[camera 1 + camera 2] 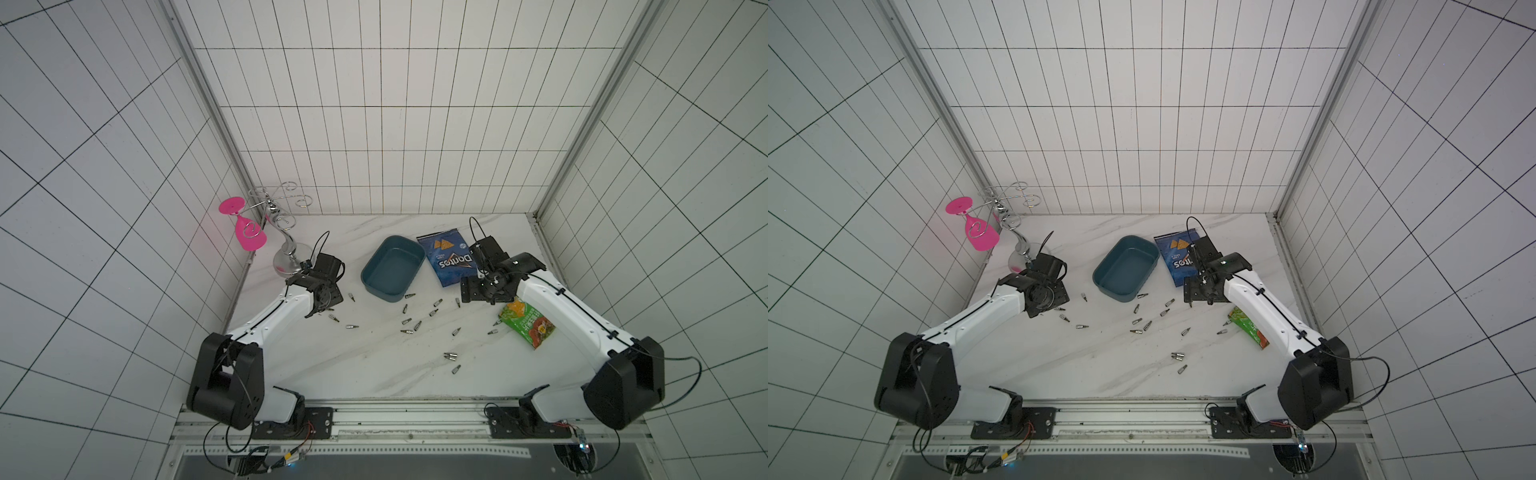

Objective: Put the bit on the desktop into the storage box
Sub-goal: Pick up the screwdriver bit from the center of the board.

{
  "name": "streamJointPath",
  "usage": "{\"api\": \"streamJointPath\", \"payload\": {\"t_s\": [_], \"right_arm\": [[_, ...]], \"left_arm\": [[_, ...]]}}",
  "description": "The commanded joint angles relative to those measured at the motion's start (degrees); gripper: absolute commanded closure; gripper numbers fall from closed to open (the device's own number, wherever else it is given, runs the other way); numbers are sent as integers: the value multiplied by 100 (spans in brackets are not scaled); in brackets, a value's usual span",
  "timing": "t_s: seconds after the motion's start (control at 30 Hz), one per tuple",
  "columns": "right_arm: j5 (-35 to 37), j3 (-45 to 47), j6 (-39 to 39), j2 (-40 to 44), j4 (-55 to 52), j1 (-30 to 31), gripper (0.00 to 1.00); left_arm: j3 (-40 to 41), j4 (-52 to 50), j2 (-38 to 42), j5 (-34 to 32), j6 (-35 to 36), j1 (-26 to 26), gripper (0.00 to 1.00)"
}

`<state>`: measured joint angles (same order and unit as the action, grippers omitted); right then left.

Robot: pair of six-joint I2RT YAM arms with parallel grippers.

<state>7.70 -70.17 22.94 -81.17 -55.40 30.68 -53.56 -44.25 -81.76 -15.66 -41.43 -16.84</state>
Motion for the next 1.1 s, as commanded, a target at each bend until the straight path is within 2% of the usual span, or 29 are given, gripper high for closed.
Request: {"api": "streamJointPath", "payload": {"t_s": [0.0,0.13,0.4,1.07], "right_arm": [[-67,73,-35,-40,29,-96,10],[-85,109,-70,-44,36,-147,9],[-164,100,-175,-180,32,-235,9],[-243,233,-184,-276,124,-322,9]], "left_arm": [[-44,201,-244,-168,-188,-3,26],[-117,246,-502,-152,-299,21,27],[-104,483,-774,-88,-480,194,46],[-7,731,-1221,156,-438,304,47]]}}
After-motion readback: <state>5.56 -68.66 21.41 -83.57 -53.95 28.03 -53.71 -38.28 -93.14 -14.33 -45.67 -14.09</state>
